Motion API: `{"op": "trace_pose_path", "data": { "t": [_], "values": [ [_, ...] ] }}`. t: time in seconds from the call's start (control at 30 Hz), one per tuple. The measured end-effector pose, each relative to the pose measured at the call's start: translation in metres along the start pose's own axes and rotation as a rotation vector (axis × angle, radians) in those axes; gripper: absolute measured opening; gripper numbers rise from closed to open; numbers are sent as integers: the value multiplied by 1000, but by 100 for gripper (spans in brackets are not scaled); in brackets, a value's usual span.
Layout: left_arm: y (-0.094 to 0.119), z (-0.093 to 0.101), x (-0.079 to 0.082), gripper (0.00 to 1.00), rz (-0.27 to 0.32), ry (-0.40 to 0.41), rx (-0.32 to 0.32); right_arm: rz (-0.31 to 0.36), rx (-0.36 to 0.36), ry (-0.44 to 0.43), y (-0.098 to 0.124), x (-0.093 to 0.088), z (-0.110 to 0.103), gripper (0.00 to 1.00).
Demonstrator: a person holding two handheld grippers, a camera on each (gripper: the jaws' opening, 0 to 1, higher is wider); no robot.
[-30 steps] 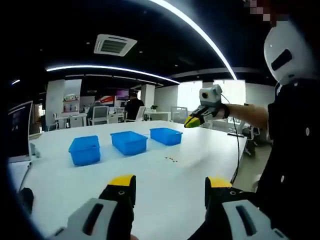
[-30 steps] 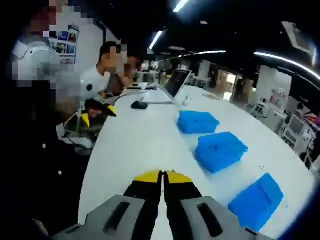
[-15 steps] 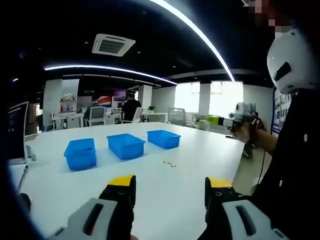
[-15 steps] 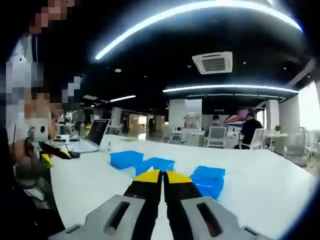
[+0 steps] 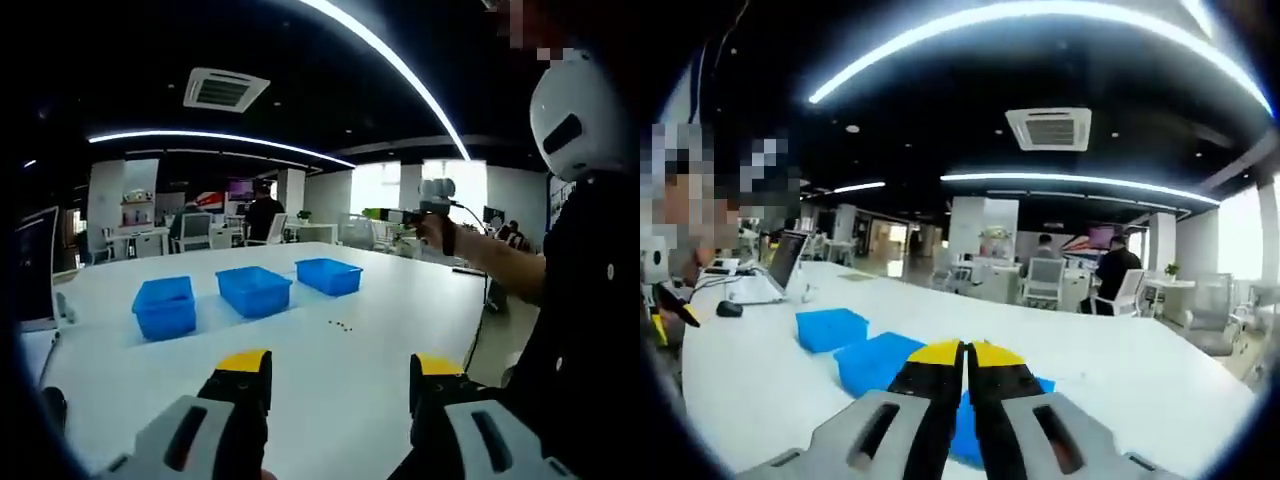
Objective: Pick up the resistors one by one and place each resistor into its matching bin, sorting the parts by color and model until every resistor is separated into the correct bin for its type
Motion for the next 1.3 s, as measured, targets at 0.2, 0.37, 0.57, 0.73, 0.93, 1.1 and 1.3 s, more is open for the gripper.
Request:
{"op": "trace_pose_path", "data": {
  "t": [0.2, 0.37, 0.57, 0.73, 0.93, 1.1, 1.3],
  "values": [
    [4, -2, -1, 57, -1, 5, 20, -36, -10, -26, -39, -7, 26, 5],
    [6, -3, 0, 57, -1, 5, 31, -59, -31, -34, -58, -17, 38, 5],
    [8, -4, 0, 57, -3, 2, 37, -68, -34, -18, -68, -21, 39, 9],
    [9, -2, 0, 57, -4, 0, 37, -62, -27, 3, -62, -17, 31, 27],
    [8, 1, 2, 57, 2, -6, 30, -35, 13, 16, -37, -8, 11, 30],
    [6, 4, 2, 57, 5, -10, 17, 14, 49, 13, -3, -6, -13, 30],
    [2, 5, 4, 57, 13, -12, 8, 64, 91, 25, 51, -6, -48, 30]
  ]
}}
Point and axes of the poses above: the point that each gripper's makers call its tool centre point, and the gripper's own axes: y roughly backward along the fingers, z roughly to its right, x roughly out of its top, the point moved 10 cm from there along y, roughly backward along the fingers, and after that the axes turned 13 degrees about x, right-handed, at the moved point
